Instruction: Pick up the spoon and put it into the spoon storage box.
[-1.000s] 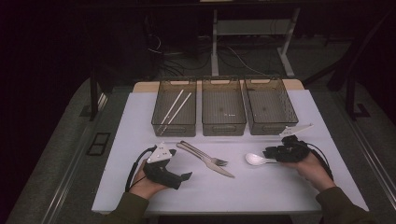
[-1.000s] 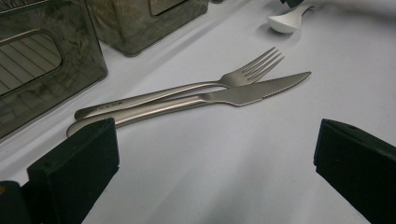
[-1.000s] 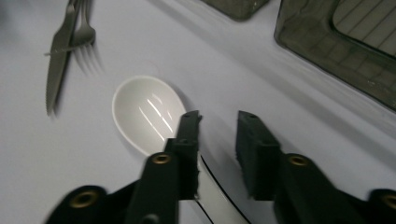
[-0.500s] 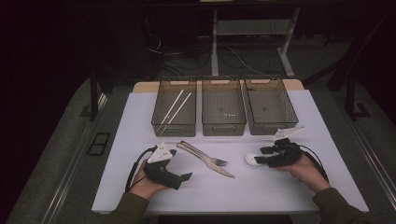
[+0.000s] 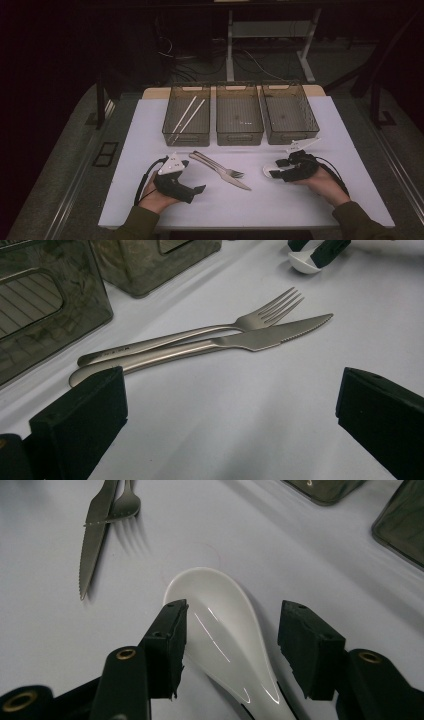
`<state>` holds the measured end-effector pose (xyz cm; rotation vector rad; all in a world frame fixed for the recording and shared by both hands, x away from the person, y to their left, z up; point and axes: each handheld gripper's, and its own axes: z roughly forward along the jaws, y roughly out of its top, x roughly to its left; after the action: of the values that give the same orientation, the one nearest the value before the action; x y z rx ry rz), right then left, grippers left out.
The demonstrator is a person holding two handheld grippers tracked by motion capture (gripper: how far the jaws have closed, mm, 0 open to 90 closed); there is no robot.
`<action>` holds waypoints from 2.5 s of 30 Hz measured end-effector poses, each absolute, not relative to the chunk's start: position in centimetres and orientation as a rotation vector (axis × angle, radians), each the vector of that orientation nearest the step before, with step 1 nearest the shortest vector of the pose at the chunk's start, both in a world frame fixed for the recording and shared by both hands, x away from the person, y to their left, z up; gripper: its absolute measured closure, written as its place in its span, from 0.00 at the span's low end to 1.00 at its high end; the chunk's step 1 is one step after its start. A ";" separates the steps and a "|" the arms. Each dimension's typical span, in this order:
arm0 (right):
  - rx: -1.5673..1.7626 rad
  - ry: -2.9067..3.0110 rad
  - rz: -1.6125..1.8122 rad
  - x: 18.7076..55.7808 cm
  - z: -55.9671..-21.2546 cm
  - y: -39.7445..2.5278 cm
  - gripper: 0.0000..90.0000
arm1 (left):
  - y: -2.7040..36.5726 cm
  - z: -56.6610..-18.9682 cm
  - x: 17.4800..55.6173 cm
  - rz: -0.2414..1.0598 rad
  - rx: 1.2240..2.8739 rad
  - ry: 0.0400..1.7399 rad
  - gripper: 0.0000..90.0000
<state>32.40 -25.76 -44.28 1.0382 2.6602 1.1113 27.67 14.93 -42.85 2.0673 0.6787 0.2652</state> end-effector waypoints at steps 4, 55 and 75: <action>1.019 2.671 1.099 32.3 -44.3 -25.6 0.50 | 14.9 -42.8 27.7 0.266 2.068 0.680 0.00; 0.717 2.784 0.909 30.6 -43.3 -24.4 0.89 | 14.9 -42.9 27.6 0.254 2.073 0.669 0.00; 0.775 2.698 0.992 30.8 -41.7 -25.0 0.90 | 14.8 -42.9 27.6 0.247 2.079 0.658 0.00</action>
<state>30.76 -25.00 -41.69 0.7747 2.6984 0.9922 27.62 14.84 -42.94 2.0788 0.6578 0.2475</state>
